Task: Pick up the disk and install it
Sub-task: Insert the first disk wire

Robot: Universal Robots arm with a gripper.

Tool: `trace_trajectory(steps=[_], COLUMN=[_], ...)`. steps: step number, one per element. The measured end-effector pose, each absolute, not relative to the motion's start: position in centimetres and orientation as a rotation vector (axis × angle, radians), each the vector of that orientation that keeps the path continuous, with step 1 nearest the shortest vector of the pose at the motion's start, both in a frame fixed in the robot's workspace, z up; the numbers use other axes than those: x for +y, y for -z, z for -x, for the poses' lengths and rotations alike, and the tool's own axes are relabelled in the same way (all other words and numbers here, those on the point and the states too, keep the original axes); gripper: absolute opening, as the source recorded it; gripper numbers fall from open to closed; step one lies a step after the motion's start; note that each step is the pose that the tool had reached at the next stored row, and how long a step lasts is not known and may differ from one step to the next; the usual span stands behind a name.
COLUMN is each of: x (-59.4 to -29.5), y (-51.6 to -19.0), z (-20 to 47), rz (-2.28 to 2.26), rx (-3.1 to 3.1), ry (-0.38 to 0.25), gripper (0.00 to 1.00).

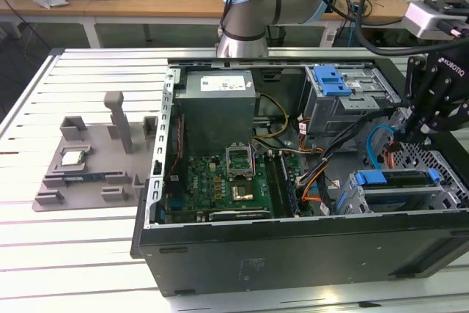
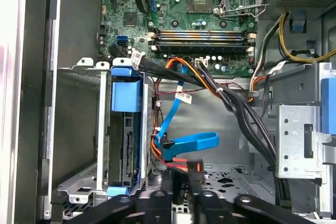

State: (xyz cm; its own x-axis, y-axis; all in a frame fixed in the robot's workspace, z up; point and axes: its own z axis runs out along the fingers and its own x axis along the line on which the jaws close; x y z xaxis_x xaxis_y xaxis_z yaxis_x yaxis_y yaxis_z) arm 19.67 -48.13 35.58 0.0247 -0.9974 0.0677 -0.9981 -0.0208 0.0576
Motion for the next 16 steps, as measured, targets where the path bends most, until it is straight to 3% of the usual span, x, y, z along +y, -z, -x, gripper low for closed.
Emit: trace_trajectory(steps=[1, 10, 13, 16], x=[-48.1, -50.4, -51.8, -52.7], y=[-35.6, -35.6, -35.5, -35.3], z=[-19.7, -19.5, -19.0, -19.0], rz=[-2.183, -2.184, -2.204, -2.205], rx=[-2.134, -2.135, -2.152, -2.152], ry=[-0.012, -0.011, 0.03, 0.03], gripper=[0.17, 0.17, 0.17, 0.17])
